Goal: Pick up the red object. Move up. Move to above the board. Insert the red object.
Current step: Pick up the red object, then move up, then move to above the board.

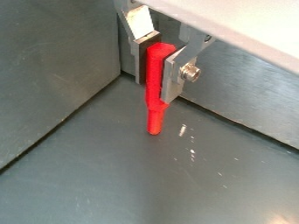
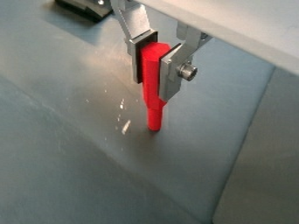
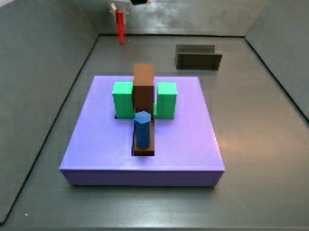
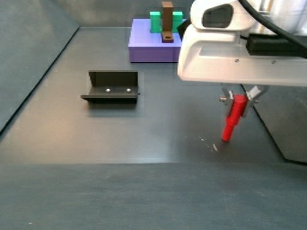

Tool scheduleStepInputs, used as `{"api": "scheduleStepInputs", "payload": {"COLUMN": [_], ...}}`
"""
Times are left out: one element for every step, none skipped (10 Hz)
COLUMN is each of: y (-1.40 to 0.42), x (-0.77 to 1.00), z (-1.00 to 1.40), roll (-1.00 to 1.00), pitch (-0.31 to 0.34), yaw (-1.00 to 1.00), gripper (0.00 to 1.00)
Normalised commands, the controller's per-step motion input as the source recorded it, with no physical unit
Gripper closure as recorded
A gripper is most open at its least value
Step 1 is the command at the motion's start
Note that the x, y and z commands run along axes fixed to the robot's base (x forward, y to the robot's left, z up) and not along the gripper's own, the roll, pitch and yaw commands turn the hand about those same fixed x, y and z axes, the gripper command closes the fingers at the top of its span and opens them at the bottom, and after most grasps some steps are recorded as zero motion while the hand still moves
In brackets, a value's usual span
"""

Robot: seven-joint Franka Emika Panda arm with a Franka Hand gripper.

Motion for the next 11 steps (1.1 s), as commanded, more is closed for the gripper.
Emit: {"api": "scheduleStepInputs", "payload": {"y": [0.00, 0.00, 0.00, 0.00, 0.00, 0.00, 0.01, 0.01, 0.00, 0.00, 0.00], "x": [0.00, 0.00, 0.00, 0.00, 0.00, 0.00, 0.01, -0.03, -0.03, 0.00, -0.02], "z": [0.00, 0.00, 0.00, 0.00, 0.00, 0.83, 0.83, 0.72, 0.35, 1.40, 1.40], "roll": [0.00, 0.00, 0.00, 0.00, 0.00, 0.00, 0.00, 0.02, 0.09, 0.00, -0.06], "pitch": [0.000, 0.000, 0.000, 0.000, 0.000, 0.000, 0.002, 0.040, 0.053, 0.000, 0.014], "yaw": [0.00, 0.00, 0.00, 0.00, 0.00, 0.00, -0.03, -0.04, -0.02, 0.00, 0.01], "gripper": [1.00, 1.00, 1.00, 1.00, 1.00, 1.00, 1.00, 1.00, 1.00, 1.00, 1.00]}}
